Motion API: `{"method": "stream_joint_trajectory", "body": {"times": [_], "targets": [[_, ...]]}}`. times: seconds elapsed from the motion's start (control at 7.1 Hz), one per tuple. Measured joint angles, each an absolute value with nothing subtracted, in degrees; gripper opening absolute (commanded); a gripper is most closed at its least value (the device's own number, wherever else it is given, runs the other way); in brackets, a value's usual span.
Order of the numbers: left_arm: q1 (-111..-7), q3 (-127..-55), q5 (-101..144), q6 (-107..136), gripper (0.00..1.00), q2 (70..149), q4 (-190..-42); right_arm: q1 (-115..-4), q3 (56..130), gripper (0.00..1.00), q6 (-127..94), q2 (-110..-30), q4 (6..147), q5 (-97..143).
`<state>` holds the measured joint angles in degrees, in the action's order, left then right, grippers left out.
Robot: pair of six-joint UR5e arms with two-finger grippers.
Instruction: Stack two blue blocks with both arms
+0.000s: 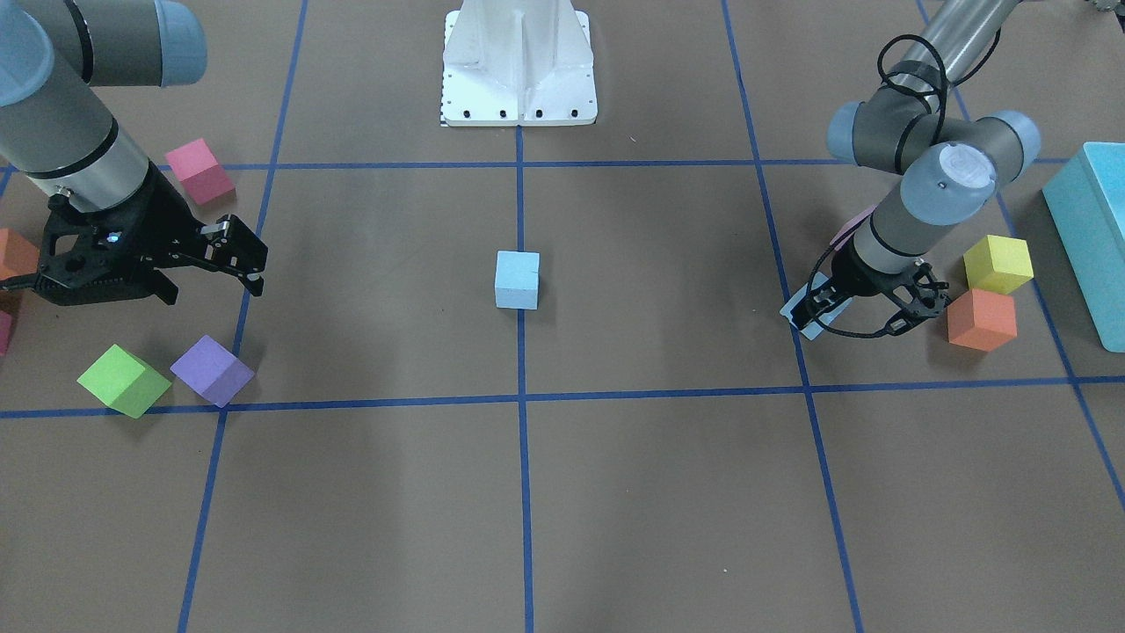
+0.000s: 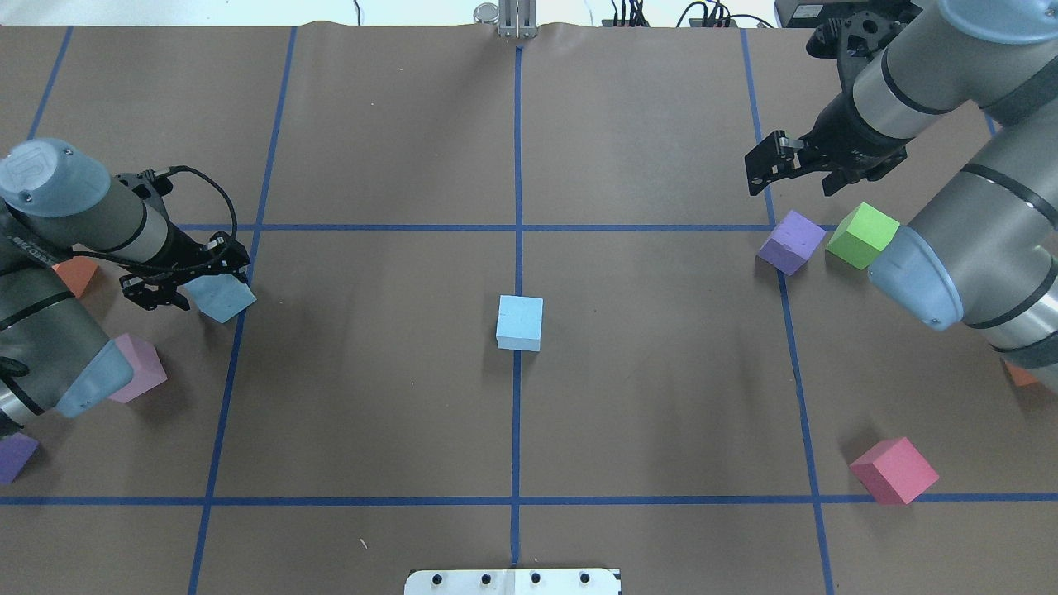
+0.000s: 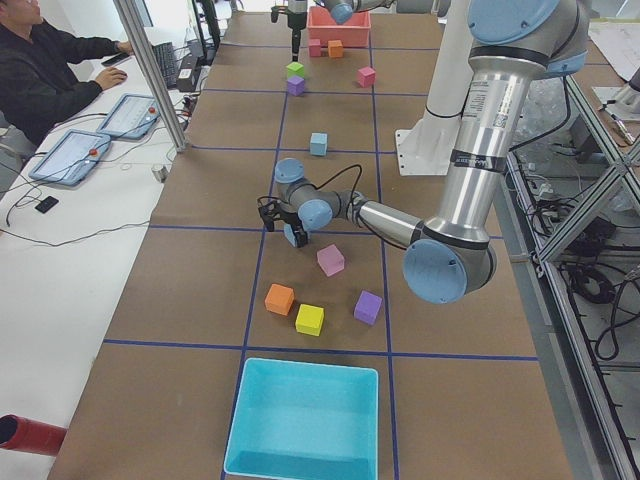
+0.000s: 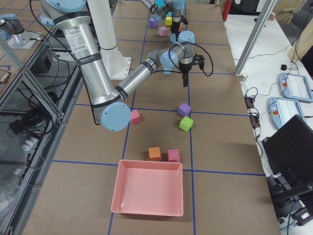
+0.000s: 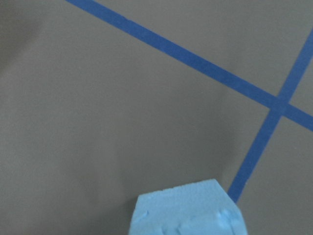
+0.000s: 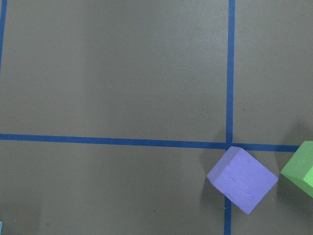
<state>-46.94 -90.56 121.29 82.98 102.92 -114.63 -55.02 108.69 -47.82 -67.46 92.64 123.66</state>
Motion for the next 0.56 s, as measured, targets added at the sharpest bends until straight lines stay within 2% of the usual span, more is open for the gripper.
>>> {"method": "stream_joint_trajectory", "body": {"times": [0.14, 0.28, 0.56], "targets": [[-46.94, -90.62, 121.41, 83.41, 0.74, 103.04, -114.85, -55.05, 108.66, 1.0, -47.76, -67.44, 92.64, 123.66], [-46.91, -90.81, 121.44, 84.14, 0.66, 103.14, -114.86, -55.11, 108.65, 1.0, -47.49, -67.43, 92.64, 123.66], [-46.81, -91.34, 121.45, 85.57, 0.58, 103.25, -114.78, -55.2, 108.63, 1.0, -46.88, -67.54, 92.64, 123.66]]}}
